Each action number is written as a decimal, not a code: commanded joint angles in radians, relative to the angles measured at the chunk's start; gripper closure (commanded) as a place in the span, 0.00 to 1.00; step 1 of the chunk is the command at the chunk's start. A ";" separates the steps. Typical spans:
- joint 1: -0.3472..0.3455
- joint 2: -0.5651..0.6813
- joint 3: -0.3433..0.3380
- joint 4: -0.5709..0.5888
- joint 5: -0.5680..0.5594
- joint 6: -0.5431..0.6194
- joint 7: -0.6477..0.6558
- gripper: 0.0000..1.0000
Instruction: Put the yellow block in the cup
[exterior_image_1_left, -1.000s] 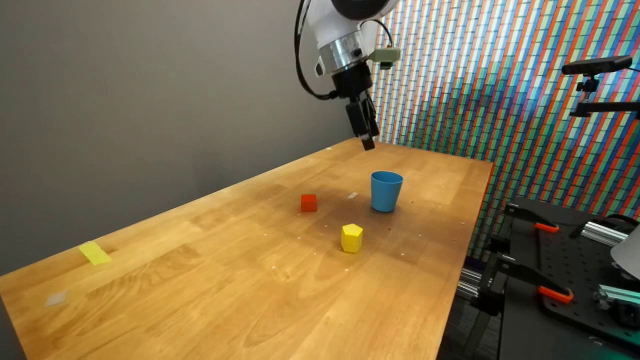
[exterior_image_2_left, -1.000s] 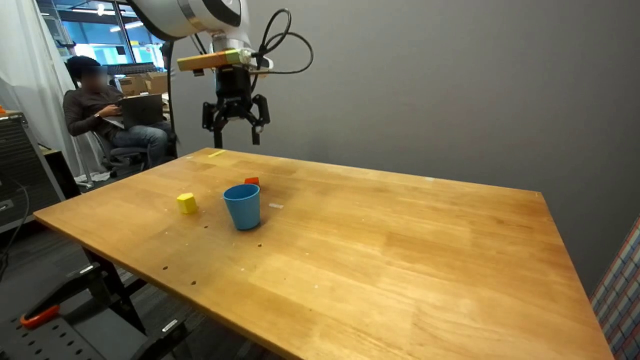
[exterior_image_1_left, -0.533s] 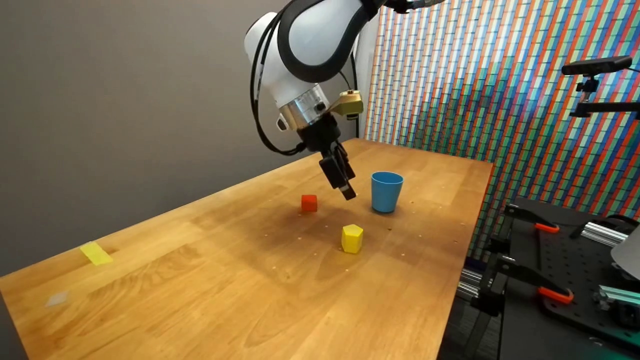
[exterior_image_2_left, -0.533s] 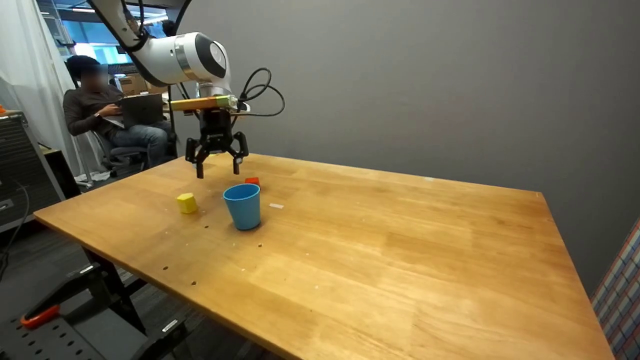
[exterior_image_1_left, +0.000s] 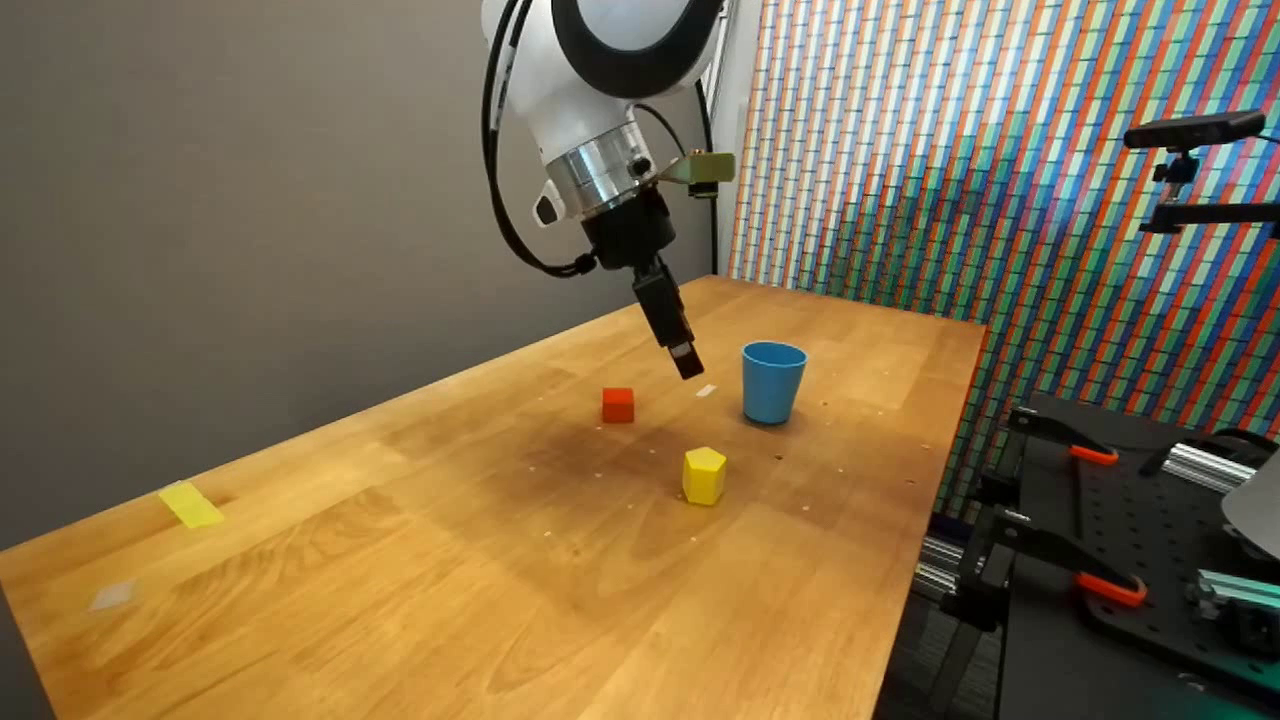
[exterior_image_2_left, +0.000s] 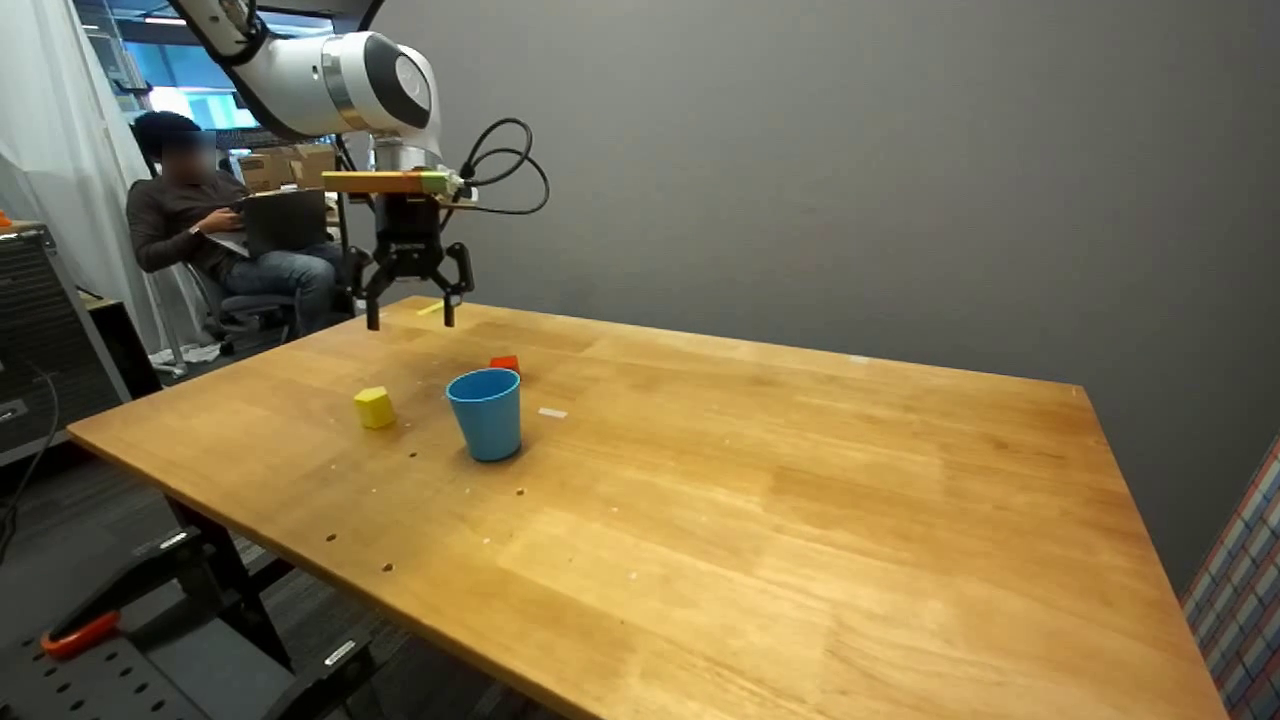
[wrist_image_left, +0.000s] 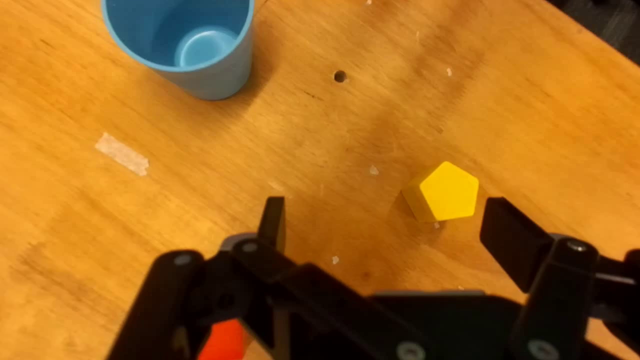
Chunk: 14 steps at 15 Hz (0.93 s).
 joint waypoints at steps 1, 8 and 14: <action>-0.048 -0.058 0.020 -0.097 0.051 -0.004 -0.117 0.00; -0.029 -0.088 0.060 -0.245 0.025 0.065 -0.234 0.00; -0.014 -0.058 0.063 -0.224 0.022 0.064 -0.203 0.00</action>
